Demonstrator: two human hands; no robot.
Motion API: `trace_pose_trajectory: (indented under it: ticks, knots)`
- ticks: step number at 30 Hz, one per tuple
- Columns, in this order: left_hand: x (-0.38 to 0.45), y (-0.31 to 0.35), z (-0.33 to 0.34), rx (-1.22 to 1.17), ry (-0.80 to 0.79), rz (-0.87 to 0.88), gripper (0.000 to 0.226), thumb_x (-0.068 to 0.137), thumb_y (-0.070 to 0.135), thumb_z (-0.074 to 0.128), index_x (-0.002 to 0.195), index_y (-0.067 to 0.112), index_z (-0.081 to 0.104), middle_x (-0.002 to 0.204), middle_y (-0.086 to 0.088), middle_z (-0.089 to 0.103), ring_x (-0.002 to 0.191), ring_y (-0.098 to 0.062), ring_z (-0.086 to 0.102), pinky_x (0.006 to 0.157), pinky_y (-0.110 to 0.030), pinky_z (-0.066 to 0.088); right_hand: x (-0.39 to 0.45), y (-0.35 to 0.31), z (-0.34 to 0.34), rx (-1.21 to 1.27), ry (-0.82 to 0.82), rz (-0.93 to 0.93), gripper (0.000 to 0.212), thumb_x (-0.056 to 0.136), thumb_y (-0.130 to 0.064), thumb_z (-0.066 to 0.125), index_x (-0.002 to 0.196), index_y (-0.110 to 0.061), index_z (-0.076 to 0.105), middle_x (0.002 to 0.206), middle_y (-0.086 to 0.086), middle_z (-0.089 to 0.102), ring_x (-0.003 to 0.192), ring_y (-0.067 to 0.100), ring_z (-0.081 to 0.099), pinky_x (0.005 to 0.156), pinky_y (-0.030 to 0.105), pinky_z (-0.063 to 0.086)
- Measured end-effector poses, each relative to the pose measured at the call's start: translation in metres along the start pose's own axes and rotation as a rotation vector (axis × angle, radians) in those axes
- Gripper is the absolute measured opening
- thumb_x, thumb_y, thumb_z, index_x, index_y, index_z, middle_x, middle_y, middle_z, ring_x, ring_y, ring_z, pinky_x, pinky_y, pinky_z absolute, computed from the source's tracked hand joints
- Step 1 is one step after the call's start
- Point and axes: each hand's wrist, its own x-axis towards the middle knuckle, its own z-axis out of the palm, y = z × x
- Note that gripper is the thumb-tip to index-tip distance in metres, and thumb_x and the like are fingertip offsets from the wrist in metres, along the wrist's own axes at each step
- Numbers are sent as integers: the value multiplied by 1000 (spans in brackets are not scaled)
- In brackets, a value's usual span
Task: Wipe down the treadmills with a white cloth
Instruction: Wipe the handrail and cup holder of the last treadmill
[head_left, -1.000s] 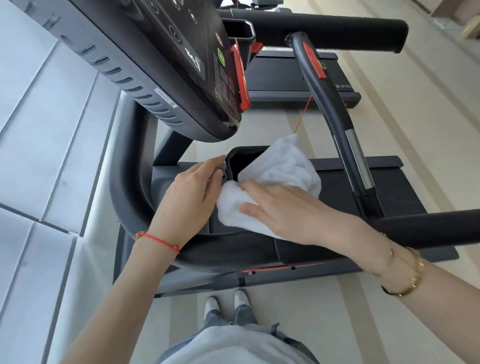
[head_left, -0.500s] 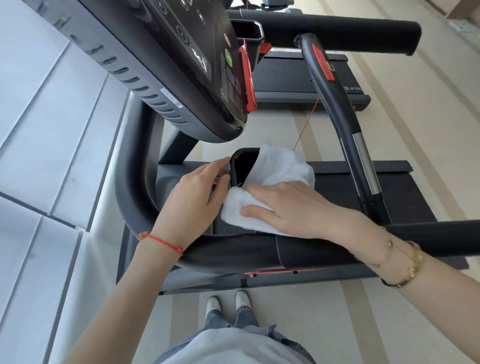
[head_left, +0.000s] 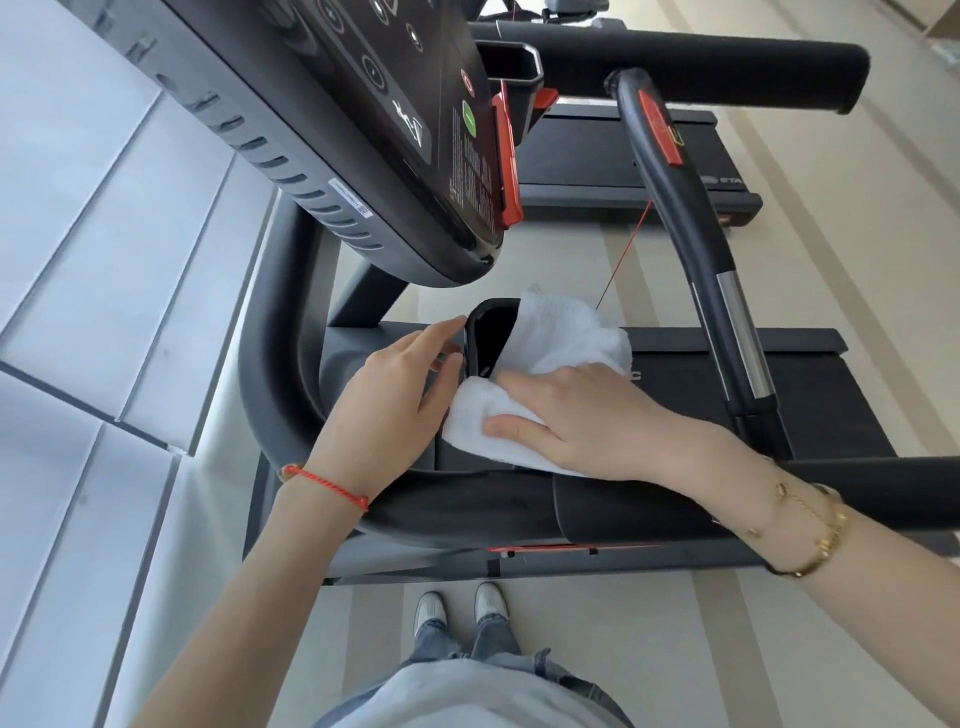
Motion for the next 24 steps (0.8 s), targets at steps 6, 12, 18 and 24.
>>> trace_pose_trajectory:
  ticks: [6, 12, 18, 24]
  knots:
    - [0, 1, 0, 23, 9, -8, 39, 100, 28, 47, 138, 24, 50, 112, 7, 68, 101, -12, 64, 88, -40, 54, -29, -4, -3, 32, 181, 82, 25, 95, -41, 52, 90, -17, 51, 71, -16, 49, 66, 8, 41, 65, 13, 35]
    - [4, 8, 8, 48, 27, -46, 46, 97, 38, 45, 139, 23, 48, 115, 5, 67, 104, -15, 62, 89, -40, 52, -51, 7, -3, -22, 407, 267, 44, 95, -30, 53, 129, -2, 54, 127, 12, 60, 109, 25, 62, 79, 27, 50]
    - [9, 11, 19, 60, 45, -100, 50, 97, 40, 48, 143, 21, 43, 121, 1, 65, 110, -19, 60, 90, -38, 52, -32, 22, -12, 134, 542, 363, 46, 97, -51, 36, 129, -18, 38, 137, -5, 46, 106, 4, 44, 78, 13, 38]
    - [9, 12, 22, 31, 59, -98, 52, 97, 38, 48, 144, 18, 43, 119, -1, 65, 109, -16, 59, 89, -28, 46, 16, 52, -4, 237, 290, 304, 48, 102, -34, 43, 143, -14, 29, 148, 1, 32, 122, 21, 43, 81, 17, 23]
